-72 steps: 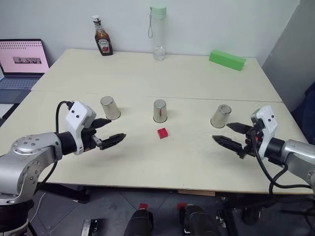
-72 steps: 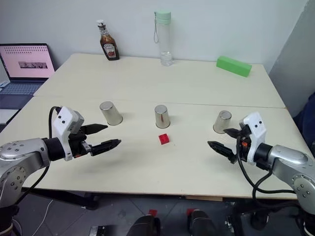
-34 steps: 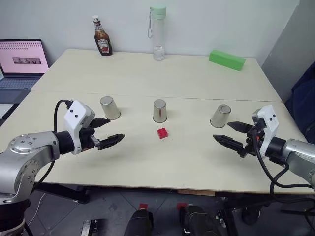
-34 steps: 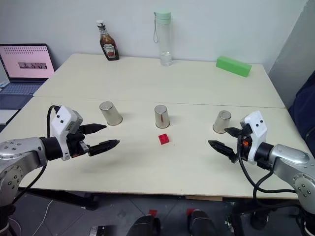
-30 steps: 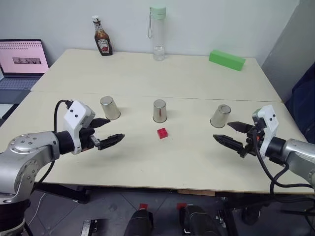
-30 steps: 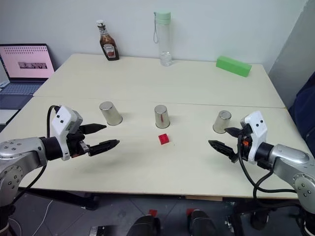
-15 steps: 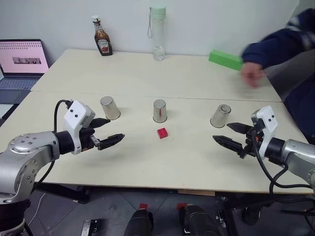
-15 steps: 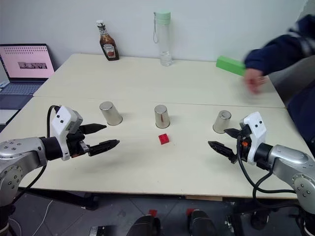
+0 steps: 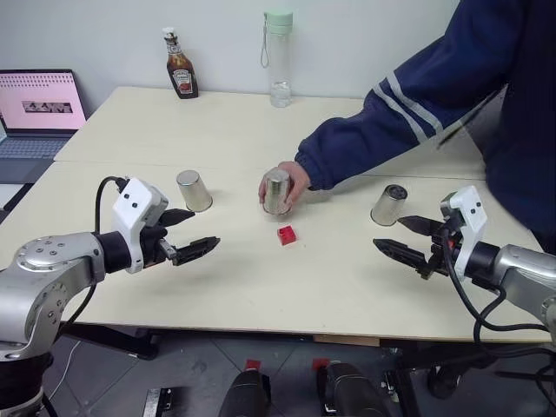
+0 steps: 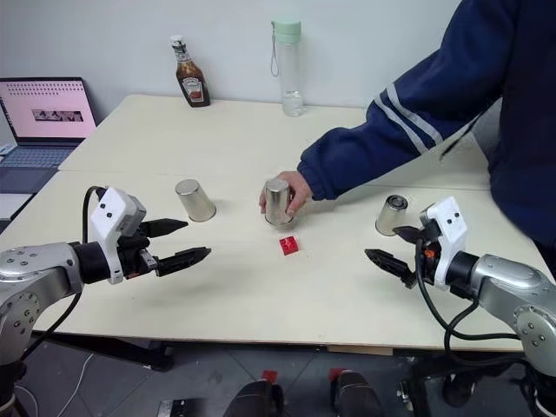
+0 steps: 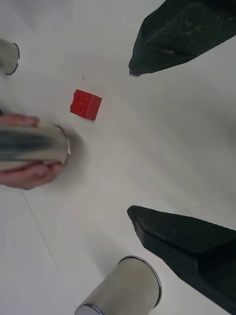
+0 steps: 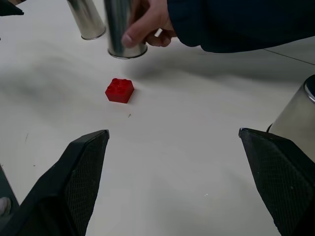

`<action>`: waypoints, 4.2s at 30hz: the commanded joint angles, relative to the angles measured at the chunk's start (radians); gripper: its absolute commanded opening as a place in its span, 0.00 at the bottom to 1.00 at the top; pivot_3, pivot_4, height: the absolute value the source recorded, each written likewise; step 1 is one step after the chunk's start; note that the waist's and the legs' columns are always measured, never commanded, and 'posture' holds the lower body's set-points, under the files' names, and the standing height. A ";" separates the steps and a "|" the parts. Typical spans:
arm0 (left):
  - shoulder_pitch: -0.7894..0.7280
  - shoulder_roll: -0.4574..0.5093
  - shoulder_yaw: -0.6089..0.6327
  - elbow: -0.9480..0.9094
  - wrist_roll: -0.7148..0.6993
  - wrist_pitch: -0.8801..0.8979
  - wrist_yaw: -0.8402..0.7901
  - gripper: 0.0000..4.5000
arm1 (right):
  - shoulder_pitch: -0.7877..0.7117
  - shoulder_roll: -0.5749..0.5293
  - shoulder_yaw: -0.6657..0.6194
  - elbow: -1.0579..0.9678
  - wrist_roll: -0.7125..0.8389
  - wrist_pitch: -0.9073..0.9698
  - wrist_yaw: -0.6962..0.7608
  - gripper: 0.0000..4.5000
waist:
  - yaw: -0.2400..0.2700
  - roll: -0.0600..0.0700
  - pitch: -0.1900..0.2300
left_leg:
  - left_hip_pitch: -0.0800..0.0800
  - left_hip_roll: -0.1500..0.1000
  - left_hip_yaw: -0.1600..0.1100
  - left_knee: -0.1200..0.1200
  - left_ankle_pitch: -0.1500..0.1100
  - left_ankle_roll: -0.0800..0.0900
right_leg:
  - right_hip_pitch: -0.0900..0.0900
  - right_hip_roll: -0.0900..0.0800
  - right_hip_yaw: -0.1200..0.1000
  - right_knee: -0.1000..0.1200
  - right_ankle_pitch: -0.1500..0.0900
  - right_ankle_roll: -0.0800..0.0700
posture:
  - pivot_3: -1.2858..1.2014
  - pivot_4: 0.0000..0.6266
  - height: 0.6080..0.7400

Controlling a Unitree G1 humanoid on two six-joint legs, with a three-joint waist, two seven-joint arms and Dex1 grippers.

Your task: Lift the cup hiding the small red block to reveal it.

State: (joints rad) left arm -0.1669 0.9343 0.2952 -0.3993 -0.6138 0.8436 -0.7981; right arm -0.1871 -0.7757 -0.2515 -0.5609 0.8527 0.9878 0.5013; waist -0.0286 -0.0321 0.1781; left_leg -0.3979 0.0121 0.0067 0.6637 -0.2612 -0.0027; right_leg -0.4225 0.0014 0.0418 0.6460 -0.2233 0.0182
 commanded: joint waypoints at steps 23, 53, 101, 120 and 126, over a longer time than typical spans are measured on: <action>-0.015 0.018 0.024 -0.019 0.007 -0.029 -0.004 0.99 | -0.038 0.011 0.002 0.003 -0.008 -0.026 0.012 1.00 | 0.000 0.000 0.000 | 0.000 0.000 0.000 0.000 0.000 0.000 | 0.000 0.000 0.000 0.000 0.000 0.000 | 0.52 0.24 1.00; -0.022 0.019 0.023 -0.021 0.009 -0.038 -0.004 0.99 | -0.011 0.009 -0.008 -0.001 -0.004 -0.032 0.016 1.00 | 0.000 0.000 0.000 | 0.000 0.000 0.000 0.000 0.000 0.000 | 0.000 0.000 0.000 0.000 0.000 0.000 | 0.52 0.24 1.00; -0.205 -0.275 -0.296 -0.153 -0.019 -0.102 0.053 1.00 | -0.306 0.404 0.149 0.807 -0.616 -0.796 -0.168 0.59 | -0.003 0.000 0.000 | 0.001 0.000 0.002 0.001 0.000 0.000 | 0.000 0.006 0.002 0.002 0.003 0.005 | 0.52 0.24 1.00; -0.247 -0.260 -0.321 -0.092 0.005 -0.124 -0.015 1.00 | -0.171 0.431 0.028 0.629 -0.594 -0.535 -0.293 0.75 | -0.007 0.001 0.000 | 0.003 0.000 0.004 0.001 0.000 0.000 | 0.001 0.007 0.002 0.003 0.003 0.005 | 0.52 0.24 1.00; -0.245 -0.245 -0.307 -0.099 -0.005 -0.109 -0.015 1.00 | -0.136 0.415 0.025 0.586 -0.586 -0.488 -0.278 0.99 | -0.004 0.001 0.000 | 0.002 0.000 0.004 0.000 0.000 0.000 | 0.001 0.007 0.003 0.002 0.003 0.005 | 0.52 0.24 1.00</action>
State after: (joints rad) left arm -0.4051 0.6777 -0.0355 -0.4754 -0.6120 0.7355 -0.8158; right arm -0.3346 -0.3429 -0.2127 0.1052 0.2570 0.4745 0.2170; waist -0.0324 -0.0309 0.1785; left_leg -0.3958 0.0125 0.0099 0.6636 -0.2612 -0.0026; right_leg -0.4220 0.0081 0.0446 0.6479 -0.2200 0.0229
